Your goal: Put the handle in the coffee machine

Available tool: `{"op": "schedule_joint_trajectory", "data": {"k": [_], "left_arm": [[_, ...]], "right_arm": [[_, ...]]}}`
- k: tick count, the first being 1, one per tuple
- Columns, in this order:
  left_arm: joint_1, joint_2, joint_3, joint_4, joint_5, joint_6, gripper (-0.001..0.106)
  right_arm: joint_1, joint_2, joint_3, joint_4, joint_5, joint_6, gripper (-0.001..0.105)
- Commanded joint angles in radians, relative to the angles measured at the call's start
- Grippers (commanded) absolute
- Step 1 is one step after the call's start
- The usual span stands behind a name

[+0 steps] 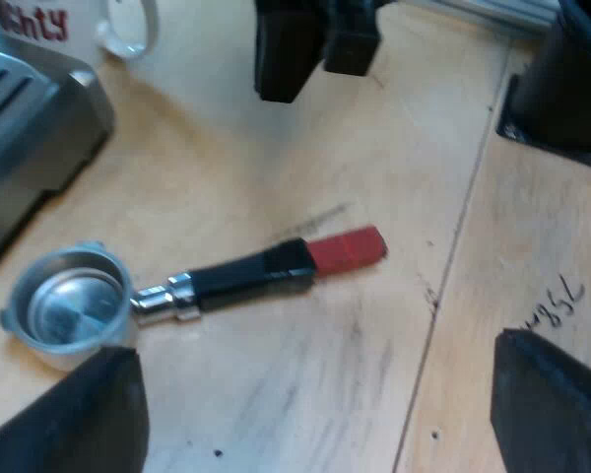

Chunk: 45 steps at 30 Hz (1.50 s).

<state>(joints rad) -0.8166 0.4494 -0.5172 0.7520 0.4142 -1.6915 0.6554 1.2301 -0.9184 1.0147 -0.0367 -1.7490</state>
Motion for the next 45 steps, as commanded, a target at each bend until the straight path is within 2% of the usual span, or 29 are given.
{"op": "schedule_joint_trajectory", "data": {"k": [1,4,8,14,22,28,33,36,38,42,45], "left_arm": [[-0.013,0.015,-0.001,-0.017,0.008,0.0,0.073],[-0.013,0.031,-0.001,-0.017,0.008,0.004,0.073],[-0.013,0.045,-0.001,-0.017,0.008,0.052,0.073],[-0.011,0.045,-0.001,-0.006,0.008,0.052,0.073],[-0.011,0.045,-0.001,0.022,0.008,0.052,0.073],[-0.011,0.045,-0.001,0.066,-0.052,0.052,0.073],[-0.011,0.045,-0.001,0.069,-0.051,0.052,0.073],[-0.011,0.045,-0.012,0.125,-0.061,0.052,0.073],[-0.011,0.045,-0.027,0.186,-0.072,0.052,0.073],[-0.011,0.045,-0.063,0.269,-0.108,0.052,0.073],[-0.011,0.045,-0.084,0.298,-0.108,0.052,0.073]], "right_arm": [[-0.001,0.042,-0.001,0.003,-0.062,0.004,0.0],[0.003,0.074,0.002,-0.002,-0.073,0.026,0.0],[0.038,0.129,0.002,-0.043,-0.073,0.025,0.0],[0.129,0.199,0.002,-0.141,-0.073,0.018,0.0],[0.209,0.262,0.002,-0.16,-0.073,0.018,0.0],[0.283,0.263,0.002,-0.171,-0.076,0.027,0.0],[0.356,0.263,0.002,-0.171,-0.081,0.095,0.0],[0.398,0.263,0.002,-0.193,-0.081,0.148,0.0],[0.425,0.263,0.002,-0.245,-0.081,0.209,0.0],[0.458,0.266,0.002,-0.346,-0.081,0.262,0.0],[0.47,0.266,0.002,-0.412,-0.09,0.311,0.0]]}}
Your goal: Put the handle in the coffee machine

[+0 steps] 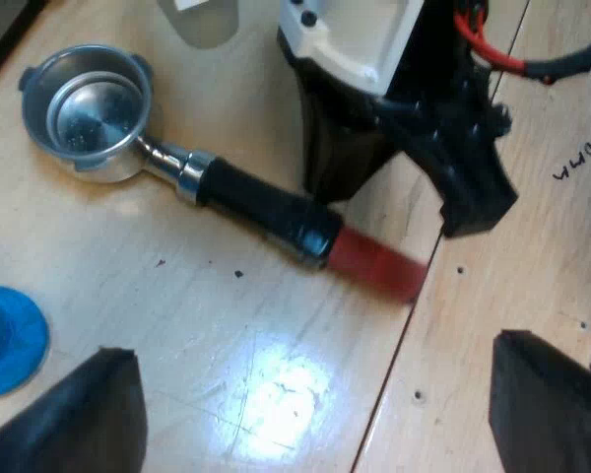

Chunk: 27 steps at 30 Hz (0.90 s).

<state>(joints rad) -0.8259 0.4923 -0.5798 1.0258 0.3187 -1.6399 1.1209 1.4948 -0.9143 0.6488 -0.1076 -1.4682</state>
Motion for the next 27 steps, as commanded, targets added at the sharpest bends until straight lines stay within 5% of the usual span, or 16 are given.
{"op": "schedule_joint_trajectory", "data": {"k": [1,15,22,27], "left_arm": [[-0.002,0.002,-0.031,0.04,-0.012,0.0,0.073],[-0.002,-0.001,-0.084,0.157,-0.084,0.0,0.073],[-0.002,-0.001,-0.084,0.159,-0.084,0.0,0.073],[-0.002,-0.001,-0.084,0.159,-0.084,0.0,0.073]], "right_arm": [[0.006,0.001,-0.002,-0.075,-0.039,0.053,0.0],[0.013,0.098,-0.004,-0.329,-0.144,0.187,0.0],[0.013,0.099,-0.007,-0.461,0.019,0.187,0.0],[0.015,0.085,-0.03,-0.475,0.031,0.187,0.0]]}}
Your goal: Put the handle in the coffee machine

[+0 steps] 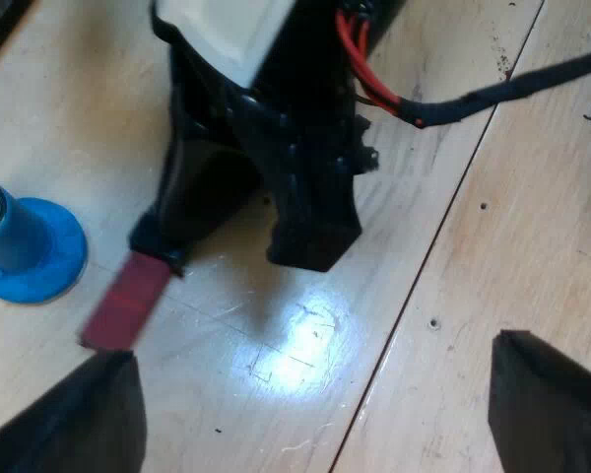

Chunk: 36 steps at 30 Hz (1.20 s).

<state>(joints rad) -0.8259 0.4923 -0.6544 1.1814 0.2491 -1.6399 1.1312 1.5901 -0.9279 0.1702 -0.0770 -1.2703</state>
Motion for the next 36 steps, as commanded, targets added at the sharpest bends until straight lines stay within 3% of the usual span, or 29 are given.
{"op": "schedule_joint_trajectory", "data": {"k": [1,8,11,12,13,14,15,17,18,21,22,29,36], "left_arm": [[-0.002,-0.001,-0.009,0.004,-0.015,0.0,0.073],[-0.002,-0.001,-0.009,0.004,-0.015,0.0,0.073],[-0.002,-0.001,-0.009,-0.001,-0.015,0.0,0.073],[-0.002,-0.001,-0.009,-0.003,-0.015,0.0,0.073],[-0.002,-0.001,-0.009,-0.008,-0.015,0.0,0.073],[-0.002,-0.001,-0.009,-0.013,-0.015,0.0,0.073],[-0.002,-0.001,-0.009,-0.018,-0.015,0.0,0.073],[-0.002,-0.001,-0.009,-0.028,-0.015,0.0,0.073],[-0.002,-0.001,-0.009,-0.028,-0.015,0.0,0.073],[-0.002,-0.001,-0.009,-0.033,-0.015,0.0,0.073],[-0.002,-0.001,-0.009,-0.035,-0.015,0.0,0.073],[-0.002,-0.001,-0.009,-0.035,-0.015,0.0,0.073],[-0.002,-0.001,-0.009,-0.035,-0.015,0.0,0.073]], "right_arm": [[0.008,-0.021,-0.02,0.024,0.008,-0.011,0.0],[0.012,-0.137,-0.021,0.243,0.17,-0.011,0.0],[0.012,-0.163,-0.021,0.28,0.19,-0.011,0.004],[0.012,-0.24,-0.021,0.365,0.24,-0.011,0.026],[0.012,-0.27,-0.021,0.39,0.25,-0.011,0.041],[0.012,-0.285,-0.021,0.399,0.25,-0.011,0.049],[0.012,-0.313,-0.021,0.414,0.25,-0.011,0.065],[0.012,-0.349,-0.026,0.436,0.254,-0.011,0.085],[0.012,-0.36,-0.029,0.449,0.261,-0.011,0.089],[0.012,-0.374,-0.036,0.475,0.277,0.009,0.089],[0.012,-0.381,-0.047,0.518,0.318,0.063,0.087],[-0.006,-0.353,-0.049,0.634,0.339,0.191,0.083],[-0.072,-0.269,-0.049,0.646,0.245,0.208,0.083]]}}
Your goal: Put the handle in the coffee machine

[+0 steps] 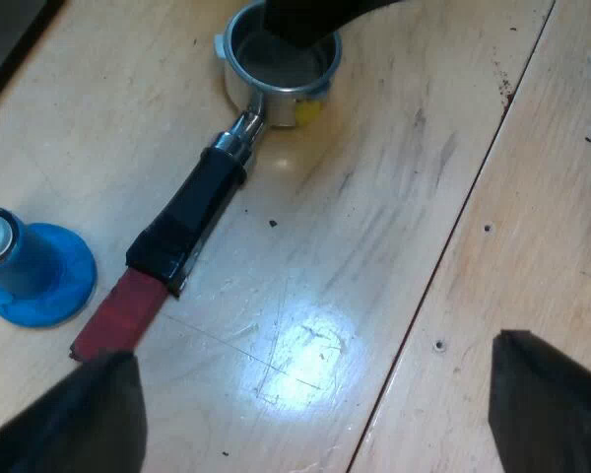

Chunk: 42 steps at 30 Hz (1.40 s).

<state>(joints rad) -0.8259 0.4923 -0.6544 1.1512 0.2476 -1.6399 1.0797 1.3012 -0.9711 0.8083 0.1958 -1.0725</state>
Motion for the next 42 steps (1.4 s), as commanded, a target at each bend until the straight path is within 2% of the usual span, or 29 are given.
{"op": "schedule_joint_trajectory", "data": {"k": [1,2,11,18,26,27,30,31,32,34,35,36,37,42], "left_arm": [[-0.002,-0.001,-0.009,-0.005,-0.013,0.0,0.073],[-0.002,-0.001,-0.009,-0.005,-0.013,0.0,0.073],[-0.002,-0.001,-0.009,-0.005,-0.013,0.0,0.073],[-0.002,-0.001,-0.009,-0.005,-0.013,0.0,0.073],[-0.002,-0.001,-0.009,-0.005,-0.013,0.0,0.073],[-0.002,-0.001,-0.009,-0.005,-0.013,0.0,0.073],[-0.002,-0.001,-0.009,-0.005,-0.013,0.0,0.073],[-0.002,-0.001,-0.009,-0.005,-0.013,0.0,0.073],[-0.002,-0.001,-0.009,-0.005,-0.013,0.0,0.073],[-0.002,-0.001,-0.002,-0.005,-0.013,0.0,0.073],[-0.002,-0.001,0.0,-0.005,-0.013,0.0,0.073],[-0.002,-0.001,0.006,-0.005,-0.013,0.0,0.073],[-0.002,-0.001,0.012,-0.005,-0.013,0.0,0.073],[-0.002,-0.001,0.015,-0.005,-0.013,0.014,0.073]], "right_arm": [[-0.03,0.033,-0.006,0.006,-0.037,0.016,0.083],[-0.05,0.06,-0.006,0.002,-0.077,0.023,0.083],[-0.088,0.172,-0.006,-0.13,-0.173,0.023,0.083],[-0.088,0.23,-0.006,-0.13,-0.172,0.058,0.083],[-0.088,0.25,-0.006,-0.129,-0.172,0.06,0.082],[-0.088,0.251,-0.004,-0.13,-0.172,0.06,0.07],[-0.088,0.251,-0.004,-0.13,-0.177,0.06,0.055],[-0.088,0.251,-0.004,-0.13,-0.18,0.06,0.046],[-0.088,0.251,-0.004,-0.13,-0.186,0.06,0.041],[-0.088,0.251,-0.004,-0.13,-0.232,0.054,0.02],[-0.088,0.251,-0.004,-0.13,-0.24,0.052,0.016],[-0.088,0.247,-0.004,-0.126,-0.261,0.042,0.004],[-0.088,0.242,-0.004,-0.121,-0.269,0.037,0.0],[-0.088,0.197,-0.007,-0.081,-0.259,-0.016,0.0]]}}
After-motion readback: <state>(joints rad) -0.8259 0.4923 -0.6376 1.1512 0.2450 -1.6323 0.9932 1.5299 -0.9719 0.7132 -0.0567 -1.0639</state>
